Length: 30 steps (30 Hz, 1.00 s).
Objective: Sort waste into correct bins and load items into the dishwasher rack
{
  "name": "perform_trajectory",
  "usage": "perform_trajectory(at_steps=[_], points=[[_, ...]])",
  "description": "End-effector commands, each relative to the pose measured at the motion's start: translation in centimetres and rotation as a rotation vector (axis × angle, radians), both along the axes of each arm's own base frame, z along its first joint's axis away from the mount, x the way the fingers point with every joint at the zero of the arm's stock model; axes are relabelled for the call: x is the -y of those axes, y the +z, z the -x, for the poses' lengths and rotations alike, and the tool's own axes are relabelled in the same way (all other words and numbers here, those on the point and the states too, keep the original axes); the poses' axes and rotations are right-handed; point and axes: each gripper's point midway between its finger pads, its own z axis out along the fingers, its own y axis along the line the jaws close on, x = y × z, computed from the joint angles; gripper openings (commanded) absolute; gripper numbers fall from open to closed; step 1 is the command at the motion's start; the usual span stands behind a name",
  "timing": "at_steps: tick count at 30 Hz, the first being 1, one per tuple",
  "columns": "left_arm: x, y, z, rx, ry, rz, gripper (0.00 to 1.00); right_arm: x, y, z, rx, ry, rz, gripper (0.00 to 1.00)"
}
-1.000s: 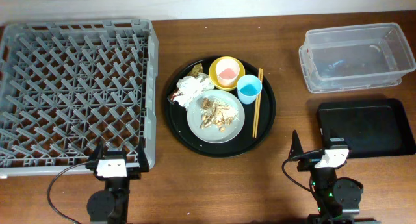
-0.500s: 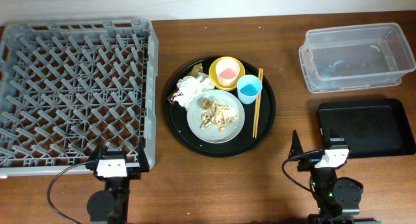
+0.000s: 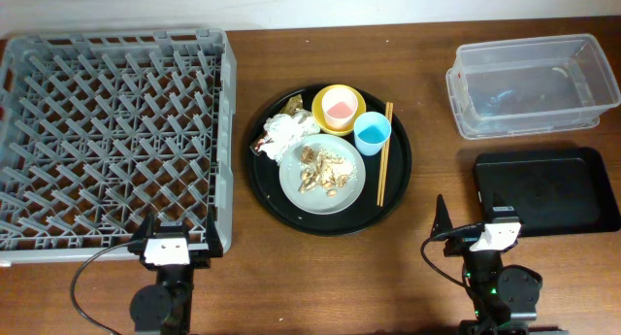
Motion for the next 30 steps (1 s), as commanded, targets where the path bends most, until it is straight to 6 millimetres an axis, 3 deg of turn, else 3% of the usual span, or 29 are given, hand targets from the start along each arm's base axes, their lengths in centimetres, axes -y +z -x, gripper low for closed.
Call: perform_trajectory(at_steps=[1, 3, 5, 7, 9, 10, 11, 14, 17, 20, 23, 26, 28, 30], points=[[-0.1, 0.0, 0.0, 0.004, 0.002, -0.005, 0.99, -0.3, -0.2, 0.0, 0.002, 0.021, 0.000, 0.98], [-0.1, 0.0, 0.0, 0.006, 0.002, -0.004, 0.99, -1.2, 0.0, 0.0, 0.007, 0.069, -0.025, 0.98], [0.6, 2.0, -0.1, 0.086, -0.039, 0.022, 0.99, -1.1, -0.1, 0.0, 0.006, 0.068, -0.024, 0.98], [4.5, 1.9, 0.4, 0.074, -0.264, 0.087, 1.00, -1.1, 0.0, 0.0, 0.007, 0.068, -0.024, 0.98], [10.6, 4.6, 3.5, 0.177, -0.664, 0.062, 0.99, -1.1, -0.1, 0.0, 0.006, 0.068, -0.025, 0.98], [12.7, 6.1, 5.5, 0.253, -0.826, 0.022, 0.99, -1.1, 0.0, 0.0, 0.007, 0.068, -0.024, 0.98], [13.3, 7.2, 6.5, 0.315, -0.881, -0.012, 0.99, -1.1, 0.0, 0.0, 0.007, 0.068, -0.024, 0.98], [13.0, 10.5, 7.3, 0.418, -0.863, -0.036, 0.99, -1.1, 0.0, 0.0, 0.007, 0.068, -0.024, 0.98], [11.5, 13.6, 6.2, 0.367, -0.734, -0.021, 0.99, -1.1, -0.1, 0.0, 0.006, 0.068, -0.024, 0.98], [11.4, 15.3, 5.0, 0.228, -0.720, -0.103, 0.99, -1.1, 0.0, 0.0, 0.007, 0.068, -0.024, 0.98], [9.9, 16.1, 1.2, -0.066, -0.618, -0.023, 0.99, -1.1, 0.0, 0.0, 0.007, 0.068, -0.024, 0.98], [9.9, 16.5, -1.1, -0.296, -0.612, 0.044, 0.99, -1.1, 0.0, 0.0, 0.007, 0.068, -0.024, 0.98], [10.5, 17.4, -2.8, -0.381, -0.645, 0.106, 0.99, -1.1, -0.1, 0.0, 0.006, 0.068, -0.024, 0.98], [12.1, 18.2, -2.9, -0.375, -0.756, 0.155, 0.99, -1.1, 0.0, 0.0, 0.007, 0.068, -0.024, 0.98]])
